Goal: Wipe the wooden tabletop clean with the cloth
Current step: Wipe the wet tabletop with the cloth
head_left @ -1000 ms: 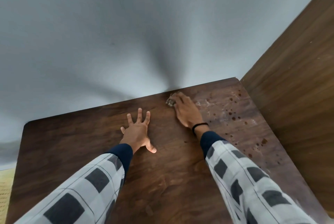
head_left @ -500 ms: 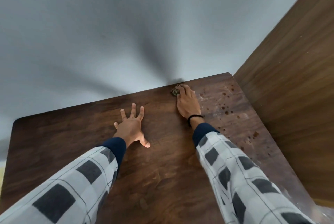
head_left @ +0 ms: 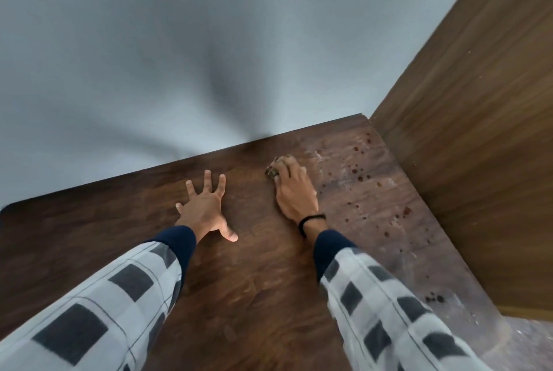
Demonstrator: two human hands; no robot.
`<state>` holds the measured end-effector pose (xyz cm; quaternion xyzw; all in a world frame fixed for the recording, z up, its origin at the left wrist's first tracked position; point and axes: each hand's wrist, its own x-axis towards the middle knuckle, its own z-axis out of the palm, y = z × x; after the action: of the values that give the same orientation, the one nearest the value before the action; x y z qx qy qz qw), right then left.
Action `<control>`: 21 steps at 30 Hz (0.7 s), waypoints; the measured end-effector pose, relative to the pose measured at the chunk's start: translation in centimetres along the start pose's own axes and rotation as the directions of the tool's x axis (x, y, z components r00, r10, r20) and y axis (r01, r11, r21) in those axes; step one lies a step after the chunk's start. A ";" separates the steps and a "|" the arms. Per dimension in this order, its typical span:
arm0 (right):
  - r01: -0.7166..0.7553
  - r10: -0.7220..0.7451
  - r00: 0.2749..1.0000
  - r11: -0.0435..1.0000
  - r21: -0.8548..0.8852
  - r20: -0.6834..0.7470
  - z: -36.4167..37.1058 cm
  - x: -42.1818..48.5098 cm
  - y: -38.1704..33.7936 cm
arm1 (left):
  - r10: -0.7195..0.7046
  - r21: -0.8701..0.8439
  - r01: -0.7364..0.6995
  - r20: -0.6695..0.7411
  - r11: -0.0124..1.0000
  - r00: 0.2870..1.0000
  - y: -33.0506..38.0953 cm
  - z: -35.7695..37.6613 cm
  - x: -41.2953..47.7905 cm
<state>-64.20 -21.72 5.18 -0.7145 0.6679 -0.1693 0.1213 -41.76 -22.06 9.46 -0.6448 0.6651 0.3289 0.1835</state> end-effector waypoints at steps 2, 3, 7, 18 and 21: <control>0.156 -0.156 0.986 0.988 0.006 0.053 0.2 -2.8 0.7 | -0.001 0.001 0.001 0.010 1.000 1.000 0.1 -0.1 0.0; 0.212 -0.210 0.973 0.977 -0.003 0.094 -0.2 -3.0 1.5 | -0.004 0.000 0.004 0.006 1.000 1.000 0.1 -0.1 -0.1; 0.092 -0.091 0.994 0.996 -0.015 0.054 -1.8 -0.3 3.1 | -0.002 0.004 0.002 0.004 1.000 1.000 0.1 -0.1 -0.3; 0.155 -0.150 0.982 0.987 -0.031 0.111 -3.0 -2.9 4.9 | 0.002 0.005 -0.002 0.005 1.000 1.000 0.0 -0.2 -0.1; -0.113 0.113 0.994 0.994 0.003 -0.002 -2.0 -3.1 2.9 | -0.007 0.009 0.007 0.003 1.000 1.000 0.0 -0.1 -0.1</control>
<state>-67.80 -18.79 5.57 -0.6752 0.7072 -0.1640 0.1310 -41.74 -22.03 9.61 -0.6456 0.6642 0.3264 0.1886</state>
